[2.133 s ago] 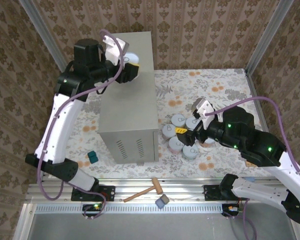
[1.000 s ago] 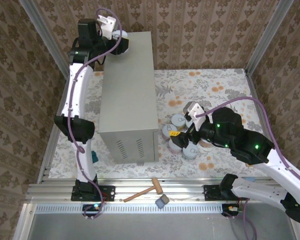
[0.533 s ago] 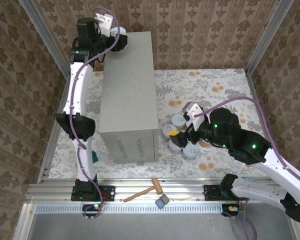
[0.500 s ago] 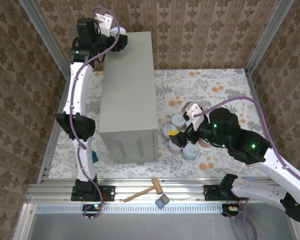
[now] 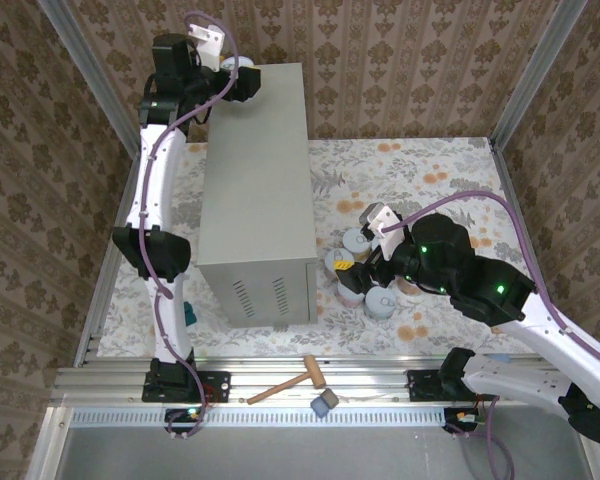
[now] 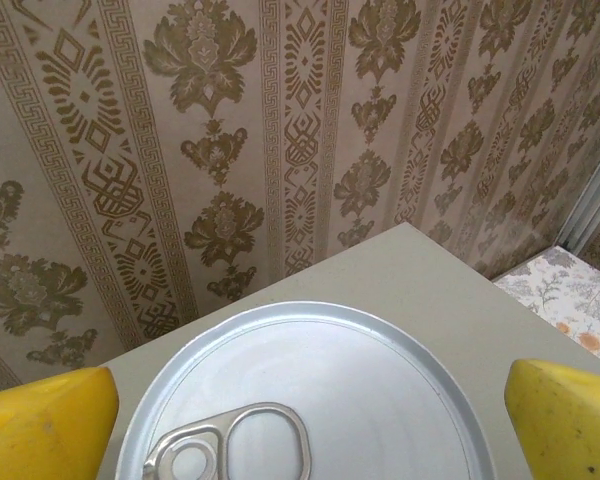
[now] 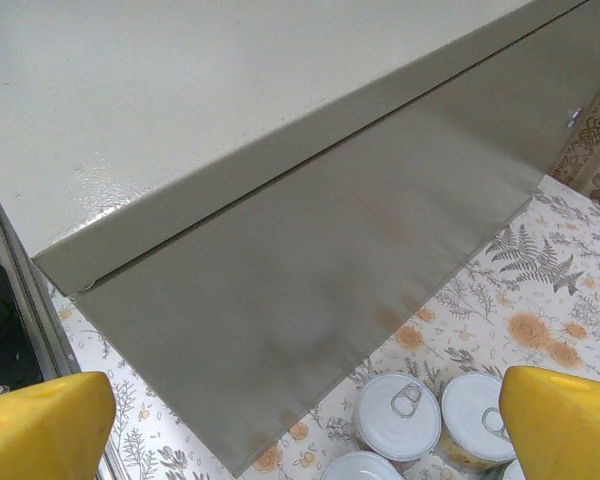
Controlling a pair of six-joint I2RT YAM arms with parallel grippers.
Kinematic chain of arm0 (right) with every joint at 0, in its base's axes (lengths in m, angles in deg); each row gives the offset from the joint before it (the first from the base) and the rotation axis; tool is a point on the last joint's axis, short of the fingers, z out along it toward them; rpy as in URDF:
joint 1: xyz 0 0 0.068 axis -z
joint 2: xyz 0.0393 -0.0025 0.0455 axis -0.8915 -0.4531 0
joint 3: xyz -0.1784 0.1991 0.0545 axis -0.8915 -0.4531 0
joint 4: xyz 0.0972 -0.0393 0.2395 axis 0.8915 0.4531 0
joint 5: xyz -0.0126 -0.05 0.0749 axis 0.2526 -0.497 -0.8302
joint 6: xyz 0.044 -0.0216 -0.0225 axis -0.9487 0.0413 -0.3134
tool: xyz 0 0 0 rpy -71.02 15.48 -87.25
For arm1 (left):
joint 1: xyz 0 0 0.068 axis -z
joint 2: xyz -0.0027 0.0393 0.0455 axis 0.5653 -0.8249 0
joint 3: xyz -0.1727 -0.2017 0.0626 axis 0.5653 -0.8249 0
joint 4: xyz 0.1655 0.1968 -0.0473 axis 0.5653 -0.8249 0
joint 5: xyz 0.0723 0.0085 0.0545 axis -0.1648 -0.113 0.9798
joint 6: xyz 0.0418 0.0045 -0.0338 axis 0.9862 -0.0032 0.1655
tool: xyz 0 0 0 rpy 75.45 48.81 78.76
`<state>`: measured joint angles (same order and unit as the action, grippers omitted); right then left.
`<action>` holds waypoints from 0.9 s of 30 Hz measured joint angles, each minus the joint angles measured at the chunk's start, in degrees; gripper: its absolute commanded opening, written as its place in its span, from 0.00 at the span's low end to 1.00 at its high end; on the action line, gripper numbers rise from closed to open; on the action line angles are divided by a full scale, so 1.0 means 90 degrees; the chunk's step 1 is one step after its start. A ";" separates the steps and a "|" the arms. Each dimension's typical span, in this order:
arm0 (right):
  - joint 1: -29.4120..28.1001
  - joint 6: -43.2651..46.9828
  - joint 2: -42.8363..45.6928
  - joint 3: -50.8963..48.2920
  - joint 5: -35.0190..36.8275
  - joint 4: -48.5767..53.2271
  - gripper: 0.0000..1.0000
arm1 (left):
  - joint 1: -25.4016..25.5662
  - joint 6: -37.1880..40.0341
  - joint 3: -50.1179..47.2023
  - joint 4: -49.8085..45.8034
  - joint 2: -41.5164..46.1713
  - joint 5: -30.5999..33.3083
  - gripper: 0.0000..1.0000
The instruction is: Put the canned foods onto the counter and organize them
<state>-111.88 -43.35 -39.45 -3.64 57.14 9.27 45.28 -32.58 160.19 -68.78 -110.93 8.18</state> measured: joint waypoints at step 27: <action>0.0134 -0.1484 0.0095 -0.0002 0.2164 0.0469 1.00 | 0.1518 0.0809 -0.2555 -0.2242 0.3186 -0.0155 1.00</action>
<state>-110.68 -56.71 -38.60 -3.66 76.62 13.49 58.94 -25.31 137.20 -88.95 -82.25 6.78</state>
